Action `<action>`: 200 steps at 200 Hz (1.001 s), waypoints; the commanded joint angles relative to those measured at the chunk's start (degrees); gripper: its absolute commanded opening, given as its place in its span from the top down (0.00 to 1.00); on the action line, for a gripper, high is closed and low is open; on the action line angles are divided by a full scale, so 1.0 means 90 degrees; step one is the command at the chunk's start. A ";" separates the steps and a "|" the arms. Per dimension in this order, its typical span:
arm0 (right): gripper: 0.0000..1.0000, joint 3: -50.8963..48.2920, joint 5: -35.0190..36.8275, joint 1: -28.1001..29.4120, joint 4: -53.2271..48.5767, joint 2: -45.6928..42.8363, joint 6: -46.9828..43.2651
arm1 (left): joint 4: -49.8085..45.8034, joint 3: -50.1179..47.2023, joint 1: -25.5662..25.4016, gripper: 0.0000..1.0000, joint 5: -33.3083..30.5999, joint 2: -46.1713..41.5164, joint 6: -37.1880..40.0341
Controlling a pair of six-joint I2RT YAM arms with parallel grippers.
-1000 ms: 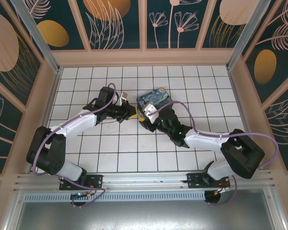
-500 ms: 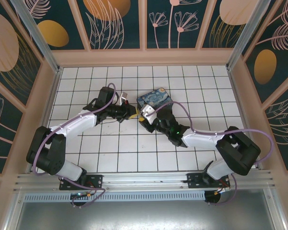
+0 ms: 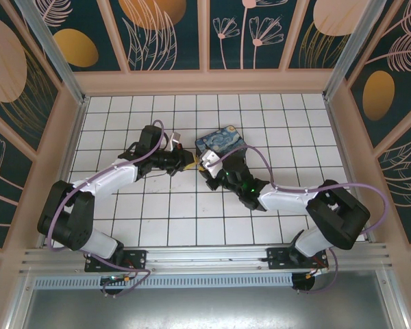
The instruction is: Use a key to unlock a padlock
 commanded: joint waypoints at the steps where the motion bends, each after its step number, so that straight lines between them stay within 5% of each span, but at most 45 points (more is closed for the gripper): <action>1: 1.00 0.0115 -0.0055 -0.0005 0.0136 -0.0151 0.0164 | 0.0060 -0.0115 -0.0007 0.92 0.0085 -0.0102 -0.0135; 17: 1.00 0.0139 -0.0408 -0.0101 -0.0108 -0.0202 0.0368 | -0.0002 -0.0078 0.0027 0.66 0.0019 -0.0065 -0.0016; 39: 1.00 0.0080 -0.1586 -0.0535 -0.0422 -0.0322 0.1001 | -0.0053 -0.0038 0.0230 0.55 -0.0145 -0.0148 0.0335; 89: 1.00 -0.0031 -0.4711 -0.1596 -0.0307 -0.0442 0.2778 | 0.0069 0.0051 0.0204 0.55 0.0591 -0.0356 0.2653; 114: 1.00 -0.0067 -0.5670 -0.1854 -0.0301 -0.0548 0.3249 | 0.0801 -0.0088 0.0206 0.55 0.0929 -0.0346 0.2773; 153: 1.00 -0.0032 -0.5899 -0.1961 -0.0539 -0.0721 0.3510 | 0.1178 0.0073 0.0082 0.55 0.1347 -0.0248 0.2912; 186: 1.00 -0.0431 -0.5240 -0.2620 -0.0516 -0.1135 0.4157 | 0.0373 0.0332 0.0024 0.55 0.0285 -0.0014 0.3355; 200: 1.00 -0.0651 -0.5045 -0.3026 -0.0678 -0.1466 0.4304 | -0.0310 0.0515 -0.0341 0.54 -0.0861 -0.0006 0.3789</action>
